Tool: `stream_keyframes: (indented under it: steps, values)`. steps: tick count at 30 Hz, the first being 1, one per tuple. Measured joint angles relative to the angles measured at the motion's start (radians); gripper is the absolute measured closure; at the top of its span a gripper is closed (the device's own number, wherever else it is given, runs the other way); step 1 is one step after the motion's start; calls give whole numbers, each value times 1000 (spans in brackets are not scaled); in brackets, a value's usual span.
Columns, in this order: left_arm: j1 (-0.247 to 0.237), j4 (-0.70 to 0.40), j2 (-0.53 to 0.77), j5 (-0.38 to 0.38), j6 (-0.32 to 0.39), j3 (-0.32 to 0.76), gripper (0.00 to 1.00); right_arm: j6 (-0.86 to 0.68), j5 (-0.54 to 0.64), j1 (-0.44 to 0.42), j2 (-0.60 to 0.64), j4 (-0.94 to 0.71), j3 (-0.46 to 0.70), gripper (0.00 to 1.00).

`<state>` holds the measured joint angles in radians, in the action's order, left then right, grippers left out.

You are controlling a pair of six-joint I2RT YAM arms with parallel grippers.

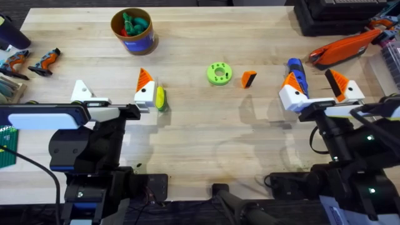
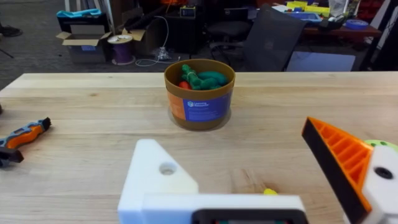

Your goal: Pick up the gripper from the table and insert it into the empty holder that is missing its gripper. Then pick up a screw, insert it into the mounting hole, and use the screwdriver to tighten it. Finally, clean up the table by picking up the vegetable and placing it into the bucket.

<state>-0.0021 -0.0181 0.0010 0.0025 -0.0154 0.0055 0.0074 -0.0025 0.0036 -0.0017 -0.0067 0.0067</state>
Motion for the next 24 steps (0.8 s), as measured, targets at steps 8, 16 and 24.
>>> stream_keyframes:
  steps: [8, 16, 24]
  values:
    - [0, 0, 0, 0, 0, 0, 16, 0, 0, 0, 0, 0, 0, 10]
    - [0, 0, 0, -7, 0, 1, 15, 0, -6, 0, 0, 69, 0, 9]
    - [0, -167, 16, -8, 0, 142, 15, 8, -15, 1, 7, -28, 142, 9]
